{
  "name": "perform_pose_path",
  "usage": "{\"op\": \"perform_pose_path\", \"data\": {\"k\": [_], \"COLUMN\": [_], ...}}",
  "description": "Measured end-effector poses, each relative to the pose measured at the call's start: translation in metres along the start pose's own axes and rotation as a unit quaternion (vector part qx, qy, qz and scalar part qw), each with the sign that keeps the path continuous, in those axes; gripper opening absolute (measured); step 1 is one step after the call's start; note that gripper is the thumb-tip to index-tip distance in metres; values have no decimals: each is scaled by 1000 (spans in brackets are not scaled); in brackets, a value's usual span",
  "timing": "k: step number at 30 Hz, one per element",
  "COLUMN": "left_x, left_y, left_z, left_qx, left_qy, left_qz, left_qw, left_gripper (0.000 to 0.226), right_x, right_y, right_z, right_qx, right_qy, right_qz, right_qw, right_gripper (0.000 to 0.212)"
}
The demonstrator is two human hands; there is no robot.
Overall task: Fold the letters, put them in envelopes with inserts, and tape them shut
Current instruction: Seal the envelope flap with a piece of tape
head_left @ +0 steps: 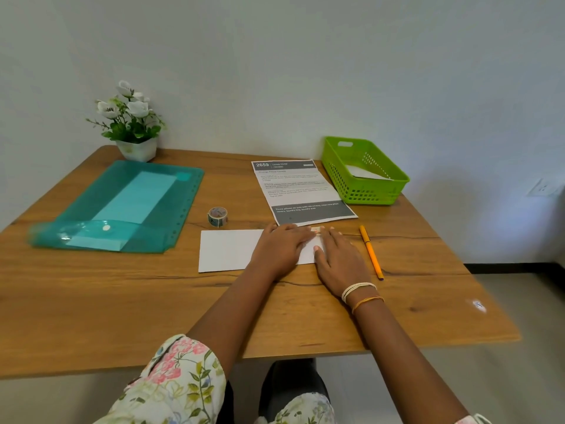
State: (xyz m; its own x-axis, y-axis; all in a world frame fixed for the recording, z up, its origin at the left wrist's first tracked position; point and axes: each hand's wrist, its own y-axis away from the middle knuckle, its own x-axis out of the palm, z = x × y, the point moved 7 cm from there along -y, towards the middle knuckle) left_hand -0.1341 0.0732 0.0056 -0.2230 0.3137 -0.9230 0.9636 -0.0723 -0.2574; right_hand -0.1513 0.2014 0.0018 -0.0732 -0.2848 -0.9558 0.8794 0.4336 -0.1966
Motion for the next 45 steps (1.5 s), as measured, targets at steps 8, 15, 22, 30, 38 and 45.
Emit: {"op": "perform_pose_path", "data": {"k": [8, 15, 22, 30, 38, 45], "left_x": [3, 4, 3, -20, -37, -58], "left_y": [-1, -2, 0, 9, 38, 50], "left_z": [-1, -1, 0, -7, 34, 48], "left_qx": [8, 2, 1, -15, -189, -211], "left_qy": [-44, -61, -54, -79, -28, -52], "left_qz": [22, 19, 16, -80, 4, 96], "left_qw": [999, 998, 998, 994, 982, 971], "left_gripper": [44, 45, 44, 39, 76, 68], "right_x": [3, -5, -2, -16, -18, -20], "right_y": [0, -9, -10, 7, 14, 13], "right_z": [0, 1, 3, 4, 6, 9], "right_qx": [6, 42, 73, 90, 89, 81], "right_qy": [4, 52, 72, 22, 43, 51], "right_qz": [-1, -32, -44, -104, -97, -86], "right_qw": [1000, 997, 994, 990, 990, 992], "right_gripper": [54, 57, 56, 49, 49, 39]}}
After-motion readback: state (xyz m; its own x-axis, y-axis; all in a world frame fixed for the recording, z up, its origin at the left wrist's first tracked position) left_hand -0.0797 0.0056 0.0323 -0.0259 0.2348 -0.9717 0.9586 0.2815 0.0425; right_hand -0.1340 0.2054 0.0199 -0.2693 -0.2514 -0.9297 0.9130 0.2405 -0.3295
